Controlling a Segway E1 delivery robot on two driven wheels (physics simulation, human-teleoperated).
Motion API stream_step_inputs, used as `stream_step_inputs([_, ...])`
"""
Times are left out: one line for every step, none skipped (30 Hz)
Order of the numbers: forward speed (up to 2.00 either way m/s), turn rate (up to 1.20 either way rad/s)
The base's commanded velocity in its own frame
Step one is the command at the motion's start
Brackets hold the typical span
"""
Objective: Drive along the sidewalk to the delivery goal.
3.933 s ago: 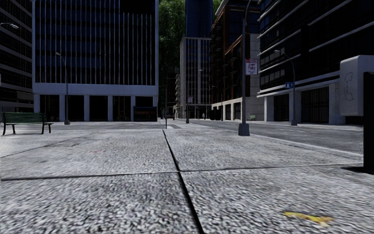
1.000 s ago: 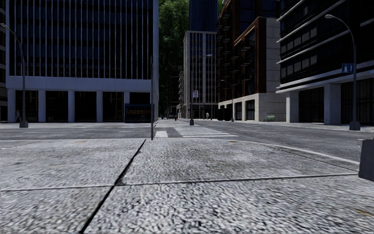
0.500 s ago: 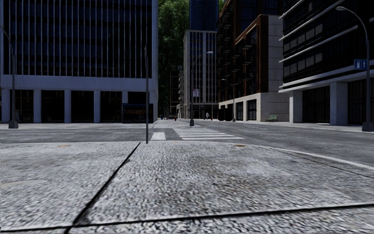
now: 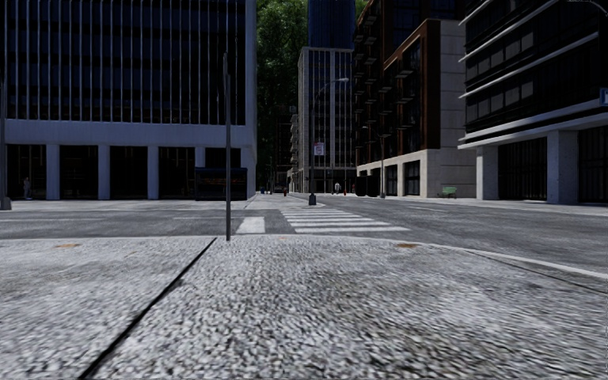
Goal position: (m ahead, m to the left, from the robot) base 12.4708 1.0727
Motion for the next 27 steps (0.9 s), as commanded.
stream_step_inputs([1.76, 0.0])
stream_step_inputs([1.77, 0.0])
stream_step_inputs([1.77, 0.0])
stream_step_inputs([1.77, 0.0])
stream_step_inputs([1.77, 0.0])
stream_step_inputs([1.77, 0.0])
stream_step_inputs([1.77, 0.0])
stream_step_inputs([1.77, 0.0])
stream_step_inputs([1.77, 0.0])
stream_step_inputs([1.77, 0.0])
stream_step_inputs([1.77, 0.0])
stream_step_inputs([1.77, 0.0])
stream_step_inputs([1.77, 0.0])
stream_step_inputs([1.77, 0.0])
stream_step_inputs([1.77, 0.0])
stream_step_inputs([1.77, 0.0])
stream_step_inputs([1.78, 0.0])
stream_step_inputs([1.78, 0.0])
stream_step_inputs([1.79, 0.0])
stream_step_inputs([1.91, 0.0])
stream_step_inputs([2.0, 0.0])
stream_step_inputs([2.0, 0.0])
stream_step_inputs([2.0, 0.0])
stream_step_inputs([2.0, 0.0])
stream_step_inputs([2.0, 0.0])
stream_step_inputs([2.0, 0.0])
stream_step_inputs([2.0, 0.0])
